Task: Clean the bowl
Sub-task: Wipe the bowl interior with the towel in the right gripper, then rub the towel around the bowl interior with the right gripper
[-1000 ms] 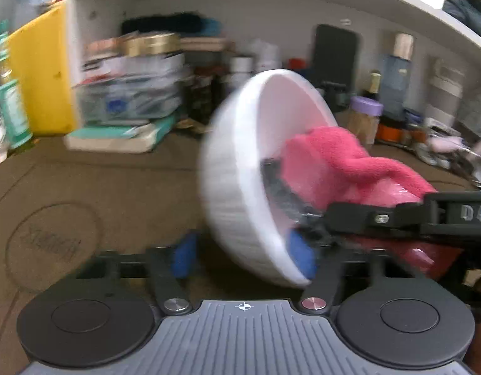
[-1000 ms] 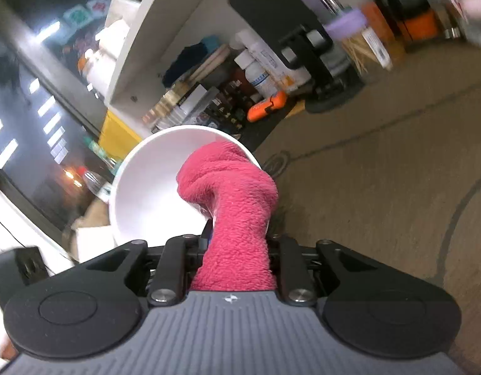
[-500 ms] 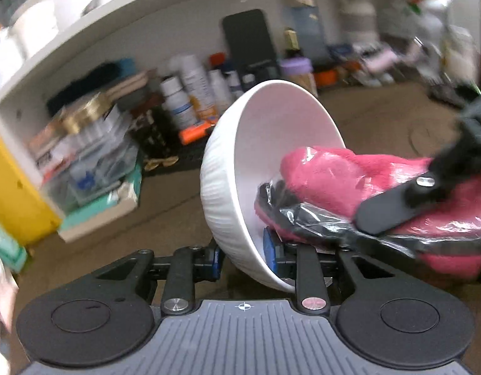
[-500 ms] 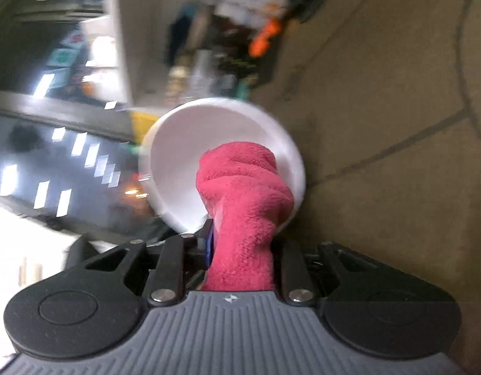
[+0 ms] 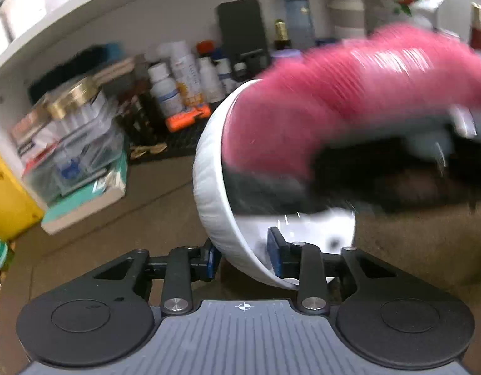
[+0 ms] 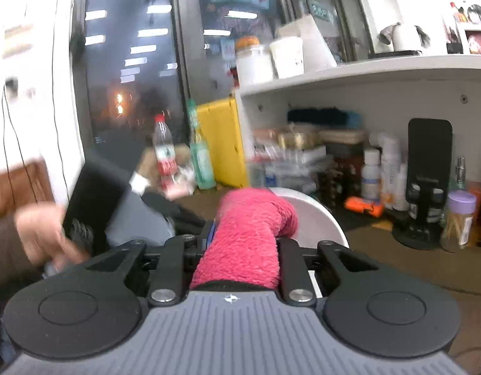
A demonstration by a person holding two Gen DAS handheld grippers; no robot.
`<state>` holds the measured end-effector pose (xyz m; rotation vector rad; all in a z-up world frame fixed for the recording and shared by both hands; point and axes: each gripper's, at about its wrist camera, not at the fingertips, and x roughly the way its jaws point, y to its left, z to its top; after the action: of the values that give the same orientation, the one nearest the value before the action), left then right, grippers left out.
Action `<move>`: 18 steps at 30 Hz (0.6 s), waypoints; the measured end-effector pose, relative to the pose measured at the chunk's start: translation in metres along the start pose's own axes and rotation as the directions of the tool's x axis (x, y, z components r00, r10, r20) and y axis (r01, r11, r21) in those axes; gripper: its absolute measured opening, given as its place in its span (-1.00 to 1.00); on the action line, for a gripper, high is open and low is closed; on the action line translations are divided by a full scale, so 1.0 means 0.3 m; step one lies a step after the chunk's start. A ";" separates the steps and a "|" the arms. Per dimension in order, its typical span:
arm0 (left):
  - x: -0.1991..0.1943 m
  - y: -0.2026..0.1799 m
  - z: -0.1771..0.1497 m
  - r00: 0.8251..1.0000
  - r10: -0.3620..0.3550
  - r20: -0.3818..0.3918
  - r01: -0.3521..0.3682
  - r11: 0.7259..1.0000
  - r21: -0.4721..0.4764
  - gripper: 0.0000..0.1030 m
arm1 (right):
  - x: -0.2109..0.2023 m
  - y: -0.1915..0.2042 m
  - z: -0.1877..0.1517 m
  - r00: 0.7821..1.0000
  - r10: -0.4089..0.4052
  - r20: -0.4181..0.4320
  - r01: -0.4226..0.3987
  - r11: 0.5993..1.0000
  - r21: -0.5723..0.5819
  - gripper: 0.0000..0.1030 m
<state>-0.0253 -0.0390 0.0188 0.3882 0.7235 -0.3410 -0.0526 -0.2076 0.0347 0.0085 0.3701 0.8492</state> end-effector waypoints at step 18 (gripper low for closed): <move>0.065 -0.064 -0.005 0.989 0.133 0.062 -0.091 0.888 -0.451 -0.16 | -0.039 -0.259 -0.121 0.998 -0.037 0.051 0.007 0.871 0.491 -0.58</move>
<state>-0.0208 -0.0584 -0.0001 -0.0253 0.6634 -0.0739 -0.0145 -0.2728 -0.0075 0.5028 0.5225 0.7106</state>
